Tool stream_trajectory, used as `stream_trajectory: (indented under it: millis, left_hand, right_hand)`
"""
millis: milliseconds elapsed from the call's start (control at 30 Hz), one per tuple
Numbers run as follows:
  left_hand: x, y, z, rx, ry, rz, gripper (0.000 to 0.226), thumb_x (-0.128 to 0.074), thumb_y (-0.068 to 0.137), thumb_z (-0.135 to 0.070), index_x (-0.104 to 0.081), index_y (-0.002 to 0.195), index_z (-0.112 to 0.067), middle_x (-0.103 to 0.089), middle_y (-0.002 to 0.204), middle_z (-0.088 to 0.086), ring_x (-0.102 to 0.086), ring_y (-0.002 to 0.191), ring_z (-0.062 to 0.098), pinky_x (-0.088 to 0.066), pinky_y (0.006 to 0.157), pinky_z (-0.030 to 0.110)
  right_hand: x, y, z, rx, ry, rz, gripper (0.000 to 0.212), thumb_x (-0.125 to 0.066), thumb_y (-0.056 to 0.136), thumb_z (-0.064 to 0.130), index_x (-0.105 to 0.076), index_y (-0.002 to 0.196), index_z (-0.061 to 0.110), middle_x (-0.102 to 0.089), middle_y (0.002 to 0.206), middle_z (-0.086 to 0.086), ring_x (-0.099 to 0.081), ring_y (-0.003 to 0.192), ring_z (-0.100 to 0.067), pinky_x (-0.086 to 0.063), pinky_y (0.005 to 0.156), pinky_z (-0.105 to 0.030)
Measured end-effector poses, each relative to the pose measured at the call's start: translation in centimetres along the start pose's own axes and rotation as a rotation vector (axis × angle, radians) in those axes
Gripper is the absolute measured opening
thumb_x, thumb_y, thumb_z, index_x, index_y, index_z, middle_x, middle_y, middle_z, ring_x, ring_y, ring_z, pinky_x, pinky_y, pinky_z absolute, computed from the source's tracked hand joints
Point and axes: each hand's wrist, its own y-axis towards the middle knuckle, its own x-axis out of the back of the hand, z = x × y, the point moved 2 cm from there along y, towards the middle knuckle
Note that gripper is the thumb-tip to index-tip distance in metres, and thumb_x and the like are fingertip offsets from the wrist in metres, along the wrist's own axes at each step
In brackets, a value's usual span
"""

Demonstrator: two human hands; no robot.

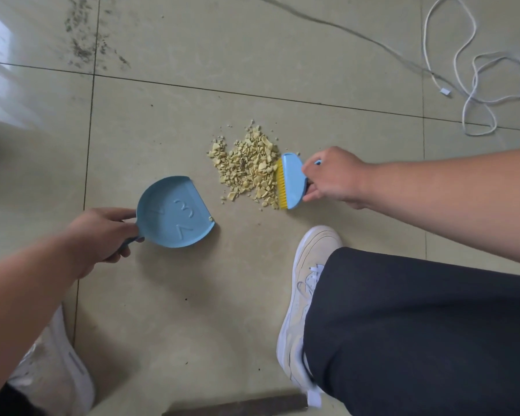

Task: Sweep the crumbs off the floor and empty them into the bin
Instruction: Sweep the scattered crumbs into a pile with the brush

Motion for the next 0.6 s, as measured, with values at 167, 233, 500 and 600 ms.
stream_trajectory:
  millis: [167,233,500,600]
  left_hand:
    - [-0.5,0.3,-0.3,-0.007,-0.046,-0.014,0.028,-0.075,0.092,-0.011,-0.084,0.114,-0.025,-0.077,0.084,0.011,-0.059,0.062,0.025,-0.050,0.058,0.031]
    - [-0.5,0.5,-0.5,-0.009,-0.047,-0.012,0.029,-0.075,0.092,-0.010,-0.084,0.115,-0.025,-0.078,0.085,0.011,-0.059,0.062,0.026,-0.050,0.058,0.031]
    - [-0.1,0.6,-1.2,-0.010,-0.026,-0.030,0.030,-0.074,0.092,-0.010,-0.083,0.116,-0.026,-0.077,0.085,0.011,-0.060,0.061,0.024,-0.052,0.057,0.031]
    - [0.2,0.6,-0.6,0.008,-0.038,-0.034,0.032,-0.073,0.091,-0.009,-0.084,0.117,-0.025,-0.076,0.082,0.009,-0.059,0.061,0.023,-0.051,0.054,0.030]
  right_hand:
    - [5.1,1.6,3.2,0.135,-0.318,-0.234,0.025,-0.047,0.098,0.019,-0.071,0.099,0.011,-0.078,0.082,-0.015,-0.078,0.075,-0.027,-0.057,0.061,-0.024]
    - [7.0,2.4,3.2,0.138,-0.466,-0.305,0.028,-0.047,0.096,0.021,-0.071,0.097,0.007,-0.076,0.086,-0.017,-0.076,0.082,-0.033,-0.060,0.076,-0.034]
    - [2.8,2.1,3.7,0.270,-0.727,-0.144,0.031,-0.046,0.102,0.024,-0.070,0.106,0.005,-0.071,0.097,-0.014,-0.064,0.092,-0.032,-0.045,0.076,-0.030]
    - [1.8,1.4,5.2,0.320,-0.728,-0.117,0.029,-0.047,0.103,0.028,-0.070,0.109,0.011,-0.067,0.091,-0.009,-0.062,0.085,-0.027,-0.043,0.074,-0.027]
